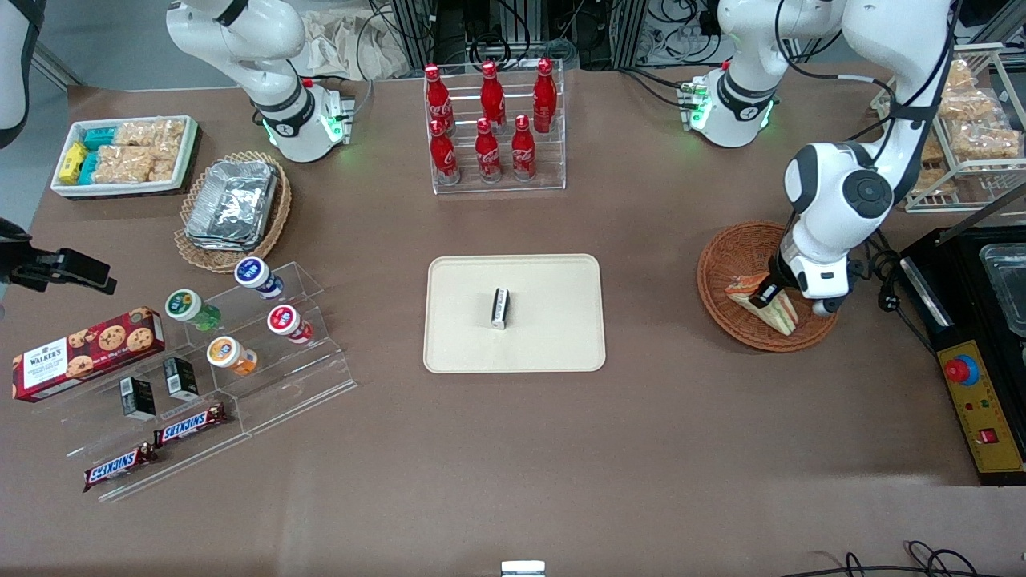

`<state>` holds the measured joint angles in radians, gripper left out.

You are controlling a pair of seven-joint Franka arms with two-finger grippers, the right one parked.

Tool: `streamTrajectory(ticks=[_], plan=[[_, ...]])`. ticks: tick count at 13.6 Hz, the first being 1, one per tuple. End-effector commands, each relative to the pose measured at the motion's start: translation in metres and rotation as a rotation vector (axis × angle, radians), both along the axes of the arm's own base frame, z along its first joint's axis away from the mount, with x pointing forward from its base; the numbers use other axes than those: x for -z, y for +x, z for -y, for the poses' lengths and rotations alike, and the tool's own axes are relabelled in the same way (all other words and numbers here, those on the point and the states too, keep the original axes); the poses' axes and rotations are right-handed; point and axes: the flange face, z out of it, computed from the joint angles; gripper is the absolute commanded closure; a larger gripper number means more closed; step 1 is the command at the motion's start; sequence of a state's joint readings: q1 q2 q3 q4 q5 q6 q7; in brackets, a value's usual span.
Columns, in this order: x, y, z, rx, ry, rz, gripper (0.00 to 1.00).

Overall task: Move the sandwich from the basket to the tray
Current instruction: 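Lower the left gripper and grasp the wrapped sandwich upright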

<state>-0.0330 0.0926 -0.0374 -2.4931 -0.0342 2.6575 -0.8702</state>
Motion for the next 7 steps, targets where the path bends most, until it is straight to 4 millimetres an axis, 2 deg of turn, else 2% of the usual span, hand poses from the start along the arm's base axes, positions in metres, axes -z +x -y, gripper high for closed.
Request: streamTrajectory(ticks=[1,4,7], plan=[[-0.051,0.007,0.003,0.109,0.02,-0.017,1.0],[-0.116,0.025,0.004,0.262,0.027,-0.057,1.0],[-0.19,0.055,0.012,0.347,0.021,-0.123,1.0]])
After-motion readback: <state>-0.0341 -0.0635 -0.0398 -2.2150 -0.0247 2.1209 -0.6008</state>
